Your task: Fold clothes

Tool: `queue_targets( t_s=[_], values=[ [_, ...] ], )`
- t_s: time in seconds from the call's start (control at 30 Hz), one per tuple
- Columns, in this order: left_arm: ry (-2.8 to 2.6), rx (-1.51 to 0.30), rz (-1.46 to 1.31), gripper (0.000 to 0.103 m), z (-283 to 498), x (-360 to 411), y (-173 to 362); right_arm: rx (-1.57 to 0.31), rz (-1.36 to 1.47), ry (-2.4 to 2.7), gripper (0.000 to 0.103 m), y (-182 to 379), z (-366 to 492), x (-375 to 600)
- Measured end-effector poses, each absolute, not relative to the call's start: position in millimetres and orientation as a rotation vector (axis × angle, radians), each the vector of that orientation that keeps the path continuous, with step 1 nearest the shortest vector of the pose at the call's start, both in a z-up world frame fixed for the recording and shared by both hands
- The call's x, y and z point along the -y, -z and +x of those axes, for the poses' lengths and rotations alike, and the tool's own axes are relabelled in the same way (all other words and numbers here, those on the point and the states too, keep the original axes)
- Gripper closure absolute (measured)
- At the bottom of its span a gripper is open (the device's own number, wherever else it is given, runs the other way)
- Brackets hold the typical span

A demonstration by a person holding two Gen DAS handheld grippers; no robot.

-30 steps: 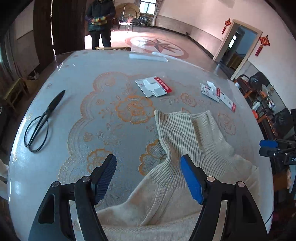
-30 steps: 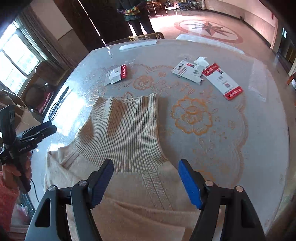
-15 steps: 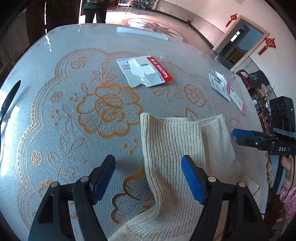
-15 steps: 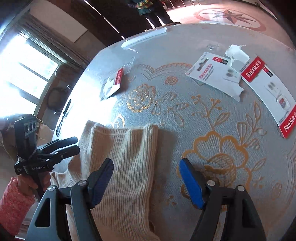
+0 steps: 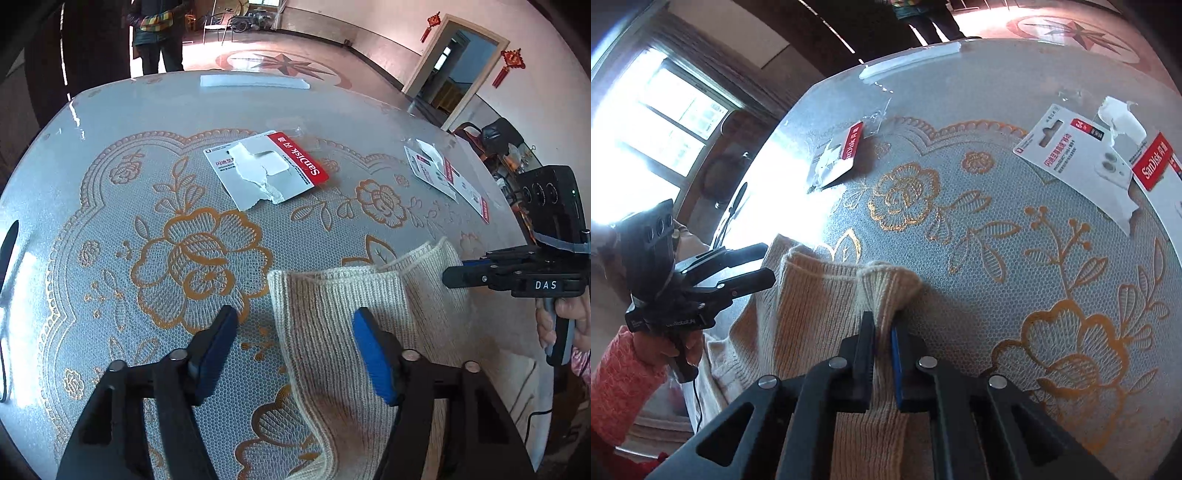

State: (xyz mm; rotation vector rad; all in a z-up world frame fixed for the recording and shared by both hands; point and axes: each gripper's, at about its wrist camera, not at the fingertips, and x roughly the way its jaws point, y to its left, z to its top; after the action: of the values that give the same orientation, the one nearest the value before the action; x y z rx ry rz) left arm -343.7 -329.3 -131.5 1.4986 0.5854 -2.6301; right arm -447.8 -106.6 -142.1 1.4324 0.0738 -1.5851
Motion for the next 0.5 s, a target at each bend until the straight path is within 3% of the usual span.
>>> queue_targets(
  t_s=[0.03, 0.07, 0.23, 0.3, 0.5],
  values=[
    [2.638, -0.652, 1.498, 0.076, -344, 334, 133, -0.074, 1.430, 1.590, 0.096, 142, -446, 107],
    [2.640, -0.705, 1.499, 0.086, -344, 337, 135, -0.075, 1.426, 1.595, 0.096, 141, -444, 107],
    [2.673, -0.851, 1.516, 0.087, -346, 337, 140, -0.064, 1.409, 1.576, 0.097, 144, -443, 106],
    [2.674, -0.819, 1.523, 0.097, -349, 333, 140, -0.038, 1.420, 1.581, 0.097, 144, -444, 109],
    [2.678, -0.874, 1.438, 0.098, -342, 336, 129, 0.074, 1.437, 1.614, 0.097, 145, -450, 93]
  ],
)
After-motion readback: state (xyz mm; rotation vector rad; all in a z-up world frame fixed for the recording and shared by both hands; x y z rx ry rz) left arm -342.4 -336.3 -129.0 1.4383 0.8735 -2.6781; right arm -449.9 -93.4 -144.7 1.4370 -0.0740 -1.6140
